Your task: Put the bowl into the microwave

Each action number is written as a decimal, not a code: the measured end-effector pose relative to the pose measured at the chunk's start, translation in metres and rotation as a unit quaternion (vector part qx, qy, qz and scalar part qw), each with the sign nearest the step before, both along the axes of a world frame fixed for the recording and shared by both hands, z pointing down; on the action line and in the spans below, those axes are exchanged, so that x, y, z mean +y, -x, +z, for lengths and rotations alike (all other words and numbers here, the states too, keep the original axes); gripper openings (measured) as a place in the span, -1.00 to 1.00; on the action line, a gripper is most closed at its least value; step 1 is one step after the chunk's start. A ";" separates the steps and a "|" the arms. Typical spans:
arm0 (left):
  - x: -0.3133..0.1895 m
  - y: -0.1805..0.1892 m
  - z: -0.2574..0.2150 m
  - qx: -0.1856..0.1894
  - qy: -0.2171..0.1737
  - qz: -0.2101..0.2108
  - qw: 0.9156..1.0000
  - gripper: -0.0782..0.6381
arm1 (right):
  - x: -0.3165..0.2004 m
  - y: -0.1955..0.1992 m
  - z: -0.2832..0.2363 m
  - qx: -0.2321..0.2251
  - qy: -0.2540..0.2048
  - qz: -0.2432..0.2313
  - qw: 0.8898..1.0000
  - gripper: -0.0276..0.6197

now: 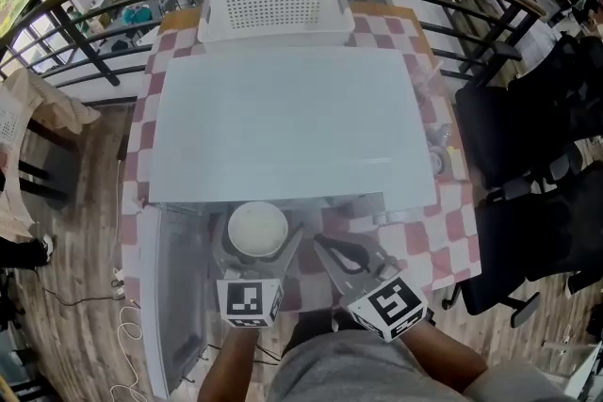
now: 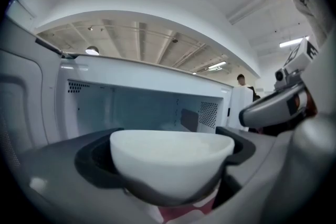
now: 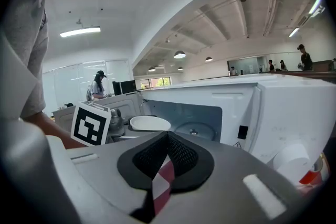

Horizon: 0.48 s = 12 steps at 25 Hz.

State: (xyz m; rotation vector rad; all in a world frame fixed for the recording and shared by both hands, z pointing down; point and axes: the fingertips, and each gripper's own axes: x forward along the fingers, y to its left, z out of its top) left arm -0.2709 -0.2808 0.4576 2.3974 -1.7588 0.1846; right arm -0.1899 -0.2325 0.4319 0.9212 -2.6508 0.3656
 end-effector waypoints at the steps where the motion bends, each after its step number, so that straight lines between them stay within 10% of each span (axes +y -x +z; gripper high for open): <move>1: -0.003 0.001 0.004 -0.006 0.002 -0.002 1.000 0.74 | 0.000 0.001 0.002 0.000 0.003 -0.001 1.000 -0.92; 12: -0.045 0.004 0.048 -0.037 0.033 -0.009 0.999 0.74 | 0.008 0.001 0.013 0.003 0.018 -0.002 1.000 -0.92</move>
